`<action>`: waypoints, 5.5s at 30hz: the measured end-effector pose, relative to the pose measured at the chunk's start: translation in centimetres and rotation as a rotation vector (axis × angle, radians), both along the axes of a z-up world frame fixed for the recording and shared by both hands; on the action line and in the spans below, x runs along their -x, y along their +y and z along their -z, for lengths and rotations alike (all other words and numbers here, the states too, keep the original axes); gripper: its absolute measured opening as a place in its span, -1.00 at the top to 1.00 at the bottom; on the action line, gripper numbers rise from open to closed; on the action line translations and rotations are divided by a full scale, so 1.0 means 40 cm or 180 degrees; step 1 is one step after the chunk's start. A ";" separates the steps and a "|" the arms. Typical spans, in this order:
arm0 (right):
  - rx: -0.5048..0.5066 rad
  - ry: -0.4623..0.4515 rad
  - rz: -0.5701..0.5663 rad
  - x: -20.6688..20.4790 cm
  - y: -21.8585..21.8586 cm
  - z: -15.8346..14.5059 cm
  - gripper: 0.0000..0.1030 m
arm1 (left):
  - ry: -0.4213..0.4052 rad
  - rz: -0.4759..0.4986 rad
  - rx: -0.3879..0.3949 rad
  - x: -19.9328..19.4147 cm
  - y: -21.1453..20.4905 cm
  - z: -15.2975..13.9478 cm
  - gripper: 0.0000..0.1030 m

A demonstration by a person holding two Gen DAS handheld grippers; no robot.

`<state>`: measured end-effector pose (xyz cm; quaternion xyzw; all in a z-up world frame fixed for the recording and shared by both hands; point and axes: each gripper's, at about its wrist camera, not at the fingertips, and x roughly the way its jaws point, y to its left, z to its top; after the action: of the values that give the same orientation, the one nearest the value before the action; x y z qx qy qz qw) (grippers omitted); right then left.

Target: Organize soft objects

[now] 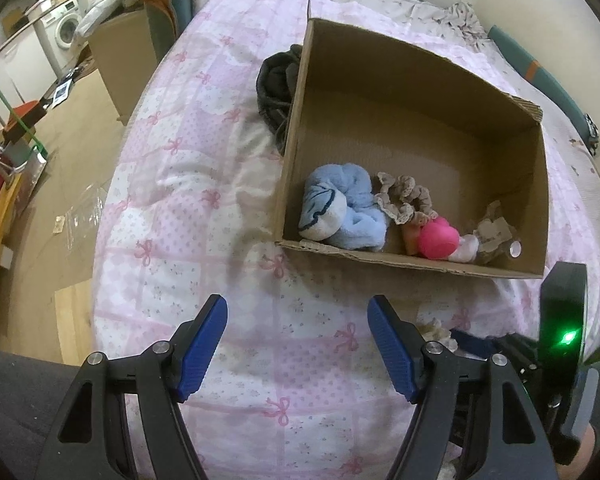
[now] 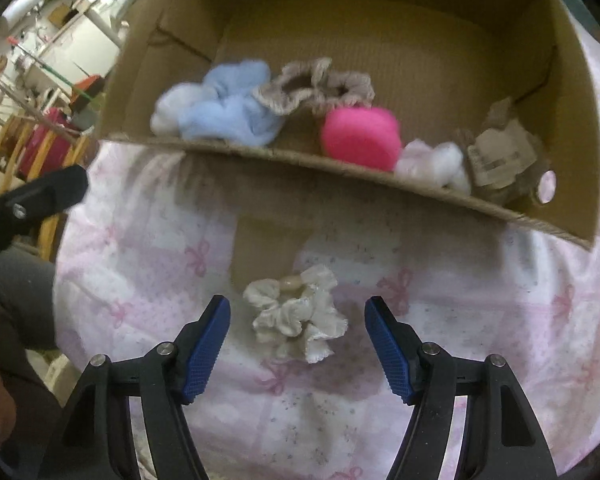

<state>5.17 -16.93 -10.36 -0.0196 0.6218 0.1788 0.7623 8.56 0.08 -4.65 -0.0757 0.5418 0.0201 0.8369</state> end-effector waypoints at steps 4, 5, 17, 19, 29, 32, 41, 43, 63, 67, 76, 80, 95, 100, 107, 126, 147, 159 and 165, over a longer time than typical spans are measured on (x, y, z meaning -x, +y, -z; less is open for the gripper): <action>0.0015 0.0117 -0.0064 -0.001 0.009 0.024 0.08 | 0.0065 0.0019 0.0018 -0.006 -0.008 0.017 -0.36; 0.0027 0.0126 -0.0072 -0.002 0.009 0.027 0.22 | 0.0096 0.0019 0.0038 -0.008 -0.010 0.025 -0.36; -0.0264 -0.0151 0.0190 0.027 -0.100 -0.075 0.73 | 0.0349 0.0334 0.0298 -0.036 -0.108 0.109 -0.36; -0.0322 -0.0236 0.0345 0.035 -0.140 -0.103 0.73 | 0.0441 0.0395 0.0376 -0.044 -0.134 0.129 -0.32; -0.0429 -0.0253 0.0774 0.044 -0.232 -0.118 0.73 | 0.0718 0.0513 0.0489 -0.088 -0.210 0.229 0.37; -0.0451 -0.0246 0.0793 0.041 -0.233 -0.114 0.73 | 0.0756 0.0452 0.0571 -0.092 -0.202 0.237 0.71; -0.0458 -0.0213 0.0769 0.036 -0.226 -0.102 0.73 | 0.0625 0.0412 0.0572 -0.059 -0.171 0.190 0.86; -0.0474 -0.0217 0.0736 0.033 -0.217 -0.103 0.73 | 0.0589 0.0353 0.0486 -0.059 -0.140 0.173 0.85; -0.0620 -0.0463 0.0605 0.060 -0.192 -0.168 0.73 | 0.0177 -0.0273 0.0212 0.101 0.066 -0.015 0.85; -0.0741 -0.0587 0.0647 0.070 -0.208 -0.203 0.73 | -0.0037 -0.0196 0.0077 0.130 0.081 -0.085 0.85; -0.0956 -0.0907 0.0800 0.059 -0.248 -0.296 0.73 | -0.0464 -0.0051 -0.0058 0.059 0.078 -0.223 0.85; -0.1033 -0.1055 0.0827 0.040 -0.259 -0.345 0.73 | -0.0550 -0.0085 -0.0029 0.007 0.083 -0.255 0.85; -0.1040 -0.1284 0.0947 -0.073 -0.299 -0.399 0.73 | -0.0663 0.0107 -0.0107 -0.149 0.031 -0.241 0.85; -0.1309 -0.1345 0.1032 -0.086 -0.310 -0.368 0.73 | -0.0774 0.0229 0.0047 -0.171 -0.001 -0.207 0.84; -0.1015 -0.1192 0.1036 -0.104 -0.284 -0.296 0.73 | -0.0716 0.0446 -0.0177 -0.184 -0.060 -0.116 0.82; -0.0592 -0.0874 0.0837 -0.137 -0.238 -0.207 0.73 | -0.0475 0.0382 -0.0086 -0.206 -0.050 -0.060 0.72; -0.0311 -0.0672 0.0747 -0.143 -0.214 -0.165 0.73 | -0.0533 0.0591 -0.0100 -0.192 -0.103 -0.056 0.01; -0.0340 -0.0701 0.0811 -0.146 -0.219 -0.168 0.59 | -0.0501 0.0558 -0.0077 -0.197 -0.093 -0.063 -0.10; -0.0410 -0.0812 0.0901 -0.142 -0.233 -0.188 -0.29 | -0.0535 0.0429 -0.0059 -0.199 -0.070 -0.075 -0.10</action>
<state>10.86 -26.25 -2.85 0.0944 0.5039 0.1054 0.8521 16.52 -2.70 -1.66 -0.0328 0.4733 -0.0377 0.8795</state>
